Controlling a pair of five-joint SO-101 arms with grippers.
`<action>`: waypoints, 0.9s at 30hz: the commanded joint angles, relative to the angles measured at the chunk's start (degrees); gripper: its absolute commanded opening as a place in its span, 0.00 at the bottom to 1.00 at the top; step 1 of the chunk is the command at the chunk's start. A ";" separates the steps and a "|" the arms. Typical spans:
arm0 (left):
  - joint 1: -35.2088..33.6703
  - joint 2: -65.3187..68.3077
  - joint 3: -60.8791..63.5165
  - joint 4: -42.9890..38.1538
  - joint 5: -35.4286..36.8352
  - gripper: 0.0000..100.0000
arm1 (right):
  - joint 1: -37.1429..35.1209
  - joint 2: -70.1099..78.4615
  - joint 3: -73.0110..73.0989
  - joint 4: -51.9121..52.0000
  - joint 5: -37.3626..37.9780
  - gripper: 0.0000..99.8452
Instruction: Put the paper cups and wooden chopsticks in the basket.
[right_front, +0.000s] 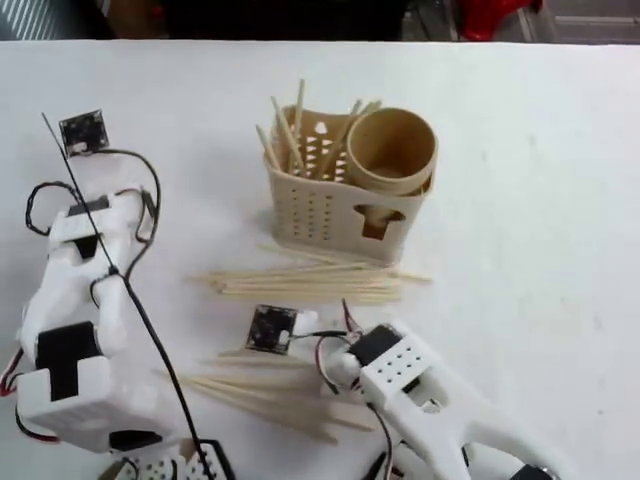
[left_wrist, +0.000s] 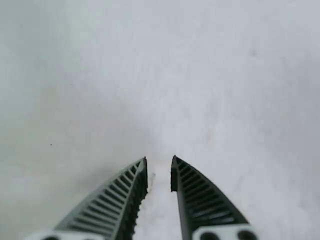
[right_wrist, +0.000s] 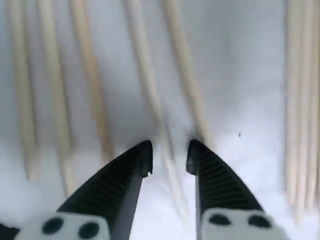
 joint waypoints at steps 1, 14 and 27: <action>0.84 -0.40 -2.99 -0.44 0.26 0.10 | 1.54 -0.22 0.09 -1.36 0.62 0.01; 0.84 -0.40 -2.46 -2.46 0.26 0.10 | 10.15 -4.70 -7.91 4.53 -1.93 0.02; 0.84 -0.31 -2.37 -2.55 0.26 0.10 | 11.03 -30.99 -28.92 8.57 -16.53 0.02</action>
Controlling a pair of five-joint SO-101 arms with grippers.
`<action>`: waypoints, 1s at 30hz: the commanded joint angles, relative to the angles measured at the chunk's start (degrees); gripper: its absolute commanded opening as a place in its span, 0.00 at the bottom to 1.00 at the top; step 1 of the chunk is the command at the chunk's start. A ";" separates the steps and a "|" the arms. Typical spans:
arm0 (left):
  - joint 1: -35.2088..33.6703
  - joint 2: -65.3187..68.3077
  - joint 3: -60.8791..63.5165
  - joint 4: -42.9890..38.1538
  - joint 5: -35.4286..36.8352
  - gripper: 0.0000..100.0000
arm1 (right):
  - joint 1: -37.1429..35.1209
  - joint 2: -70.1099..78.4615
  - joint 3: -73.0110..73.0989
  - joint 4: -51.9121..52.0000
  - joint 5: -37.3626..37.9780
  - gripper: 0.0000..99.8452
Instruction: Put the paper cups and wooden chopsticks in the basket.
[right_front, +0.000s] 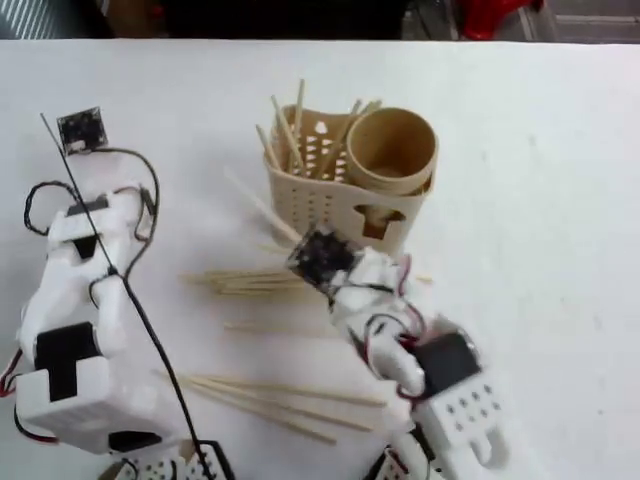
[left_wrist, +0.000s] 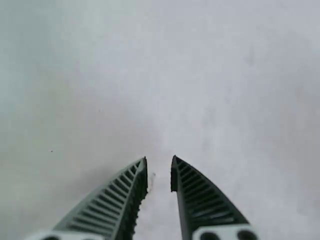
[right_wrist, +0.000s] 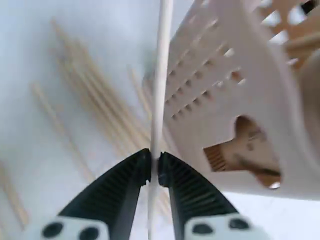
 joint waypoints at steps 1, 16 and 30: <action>0.84 -0.31 -2.37 -1.05 0.26 0.10 | 0.84 -1.80 -11.69 -3.12 -6.07 0.02; 0.75 -0.40 -1.58 -1.32 0.26 0.10 | 1.19 21.41 -18.46 -49.89 -16.26 0.02; 0.75 -0.40 -1.49 -1.32 0.26 0.10 | 2.77 26.51 -10.46 -56.75 -16.62 0.03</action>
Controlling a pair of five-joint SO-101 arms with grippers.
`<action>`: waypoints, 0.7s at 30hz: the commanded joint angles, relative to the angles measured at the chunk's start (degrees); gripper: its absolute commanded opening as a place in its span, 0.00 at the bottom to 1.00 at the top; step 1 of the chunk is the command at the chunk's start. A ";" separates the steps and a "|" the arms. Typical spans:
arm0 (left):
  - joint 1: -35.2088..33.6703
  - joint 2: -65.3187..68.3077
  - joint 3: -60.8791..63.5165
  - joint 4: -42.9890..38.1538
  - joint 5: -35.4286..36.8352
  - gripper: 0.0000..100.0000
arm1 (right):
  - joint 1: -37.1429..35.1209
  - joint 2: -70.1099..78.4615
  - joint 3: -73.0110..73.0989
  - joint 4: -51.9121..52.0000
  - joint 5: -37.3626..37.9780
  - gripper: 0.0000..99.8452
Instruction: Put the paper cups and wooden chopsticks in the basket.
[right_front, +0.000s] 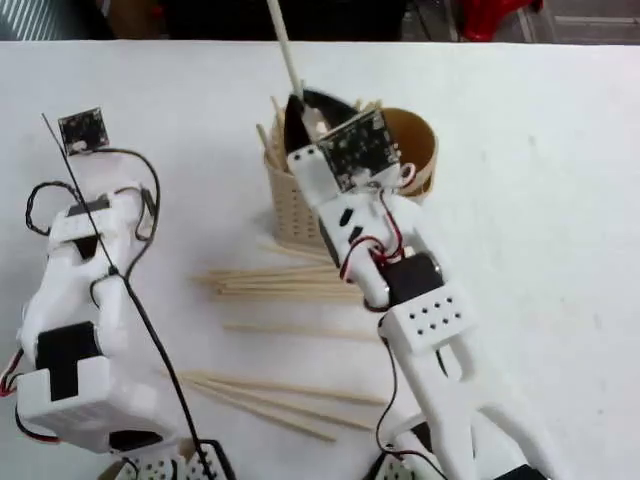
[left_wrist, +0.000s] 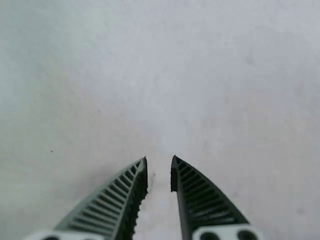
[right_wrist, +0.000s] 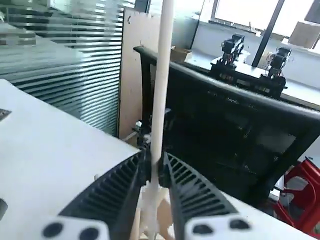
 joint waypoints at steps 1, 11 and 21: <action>0.75 -0.40 -1.49 -1.32 0.26 0.10 | 0.66 -3.74 2.11 -1.36 -0.44 0.05; 0.75 -0.40 -1.41 -1.41 -2.55 0.10 | 0.40 -10.42 4.92 5.32 -0.62 0.11; 0.75 -0.40 -1.58 -1.41 -2.81 0.10 | -0.84 -26.68 5.36 51.21 5.27 0.08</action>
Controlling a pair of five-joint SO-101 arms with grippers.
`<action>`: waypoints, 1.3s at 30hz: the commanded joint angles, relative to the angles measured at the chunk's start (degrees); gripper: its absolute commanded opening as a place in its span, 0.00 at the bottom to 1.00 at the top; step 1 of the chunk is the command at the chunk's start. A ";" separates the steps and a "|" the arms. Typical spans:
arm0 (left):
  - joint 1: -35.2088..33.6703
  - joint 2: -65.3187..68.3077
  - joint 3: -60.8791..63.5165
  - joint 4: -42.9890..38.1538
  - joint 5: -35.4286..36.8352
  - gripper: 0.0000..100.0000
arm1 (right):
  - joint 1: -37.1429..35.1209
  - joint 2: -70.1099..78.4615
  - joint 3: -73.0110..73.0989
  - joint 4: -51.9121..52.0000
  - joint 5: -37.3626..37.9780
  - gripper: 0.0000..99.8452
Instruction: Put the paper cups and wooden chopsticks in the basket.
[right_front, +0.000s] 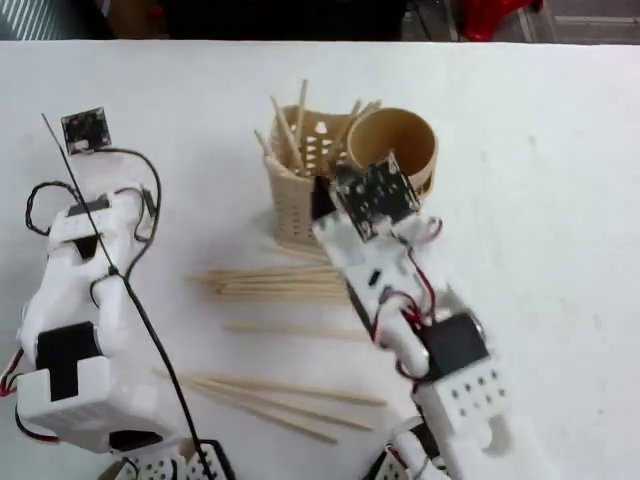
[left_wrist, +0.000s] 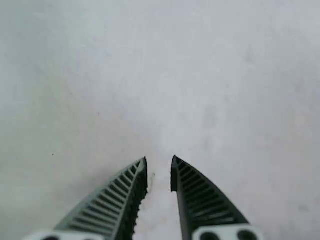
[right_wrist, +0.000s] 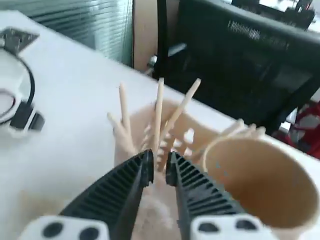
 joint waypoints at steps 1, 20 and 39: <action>0.75 -0.40 -1.58 -1.41 -0.88 0.10 | -2.07 -2.95 0.70 15.08 8.53 0.09; 0.75 -0.40 -1.67 -1.41 -0.88 0.10 | -10.59 36.35 10.64 9.01 37.45 0.20; 0.75 -0.48 -1.67 -1.32 -0.88 0.10 | -10.51 42.42 8.97 5.05 38.15 0.02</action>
